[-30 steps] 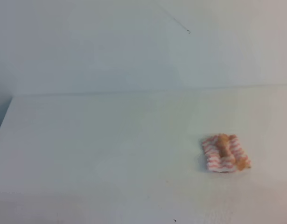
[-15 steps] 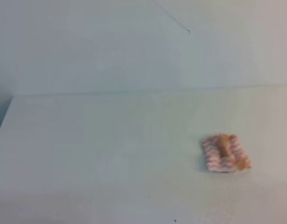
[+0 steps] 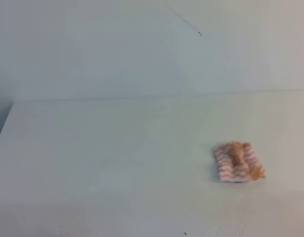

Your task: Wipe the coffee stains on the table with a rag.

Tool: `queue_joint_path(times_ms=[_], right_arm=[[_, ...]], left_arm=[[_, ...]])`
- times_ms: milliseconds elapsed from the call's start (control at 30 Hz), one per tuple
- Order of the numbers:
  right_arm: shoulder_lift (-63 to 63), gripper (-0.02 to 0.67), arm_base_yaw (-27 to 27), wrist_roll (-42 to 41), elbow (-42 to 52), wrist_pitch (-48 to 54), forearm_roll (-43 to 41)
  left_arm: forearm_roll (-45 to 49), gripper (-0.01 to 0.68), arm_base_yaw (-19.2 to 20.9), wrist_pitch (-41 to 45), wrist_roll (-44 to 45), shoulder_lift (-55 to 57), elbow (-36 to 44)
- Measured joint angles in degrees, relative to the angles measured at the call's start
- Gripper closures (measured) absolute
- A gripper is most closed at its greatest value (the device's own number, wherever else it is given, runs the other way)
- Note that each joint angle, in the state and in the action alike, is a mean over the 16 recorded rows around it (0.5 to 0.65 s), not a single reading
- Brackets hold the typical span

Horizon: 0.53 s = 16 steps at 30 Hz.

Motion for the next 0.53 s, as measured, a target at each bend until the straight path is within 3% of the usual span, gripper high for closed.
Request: queue_joint_path(times_ms=[533], right_arm=[[0.2,0.651,0.0,0.0,-0.1,0.3,0.0]], left_arm=[[0.0,0.674,0.0,0.0,0.0,0.0,0.0]])
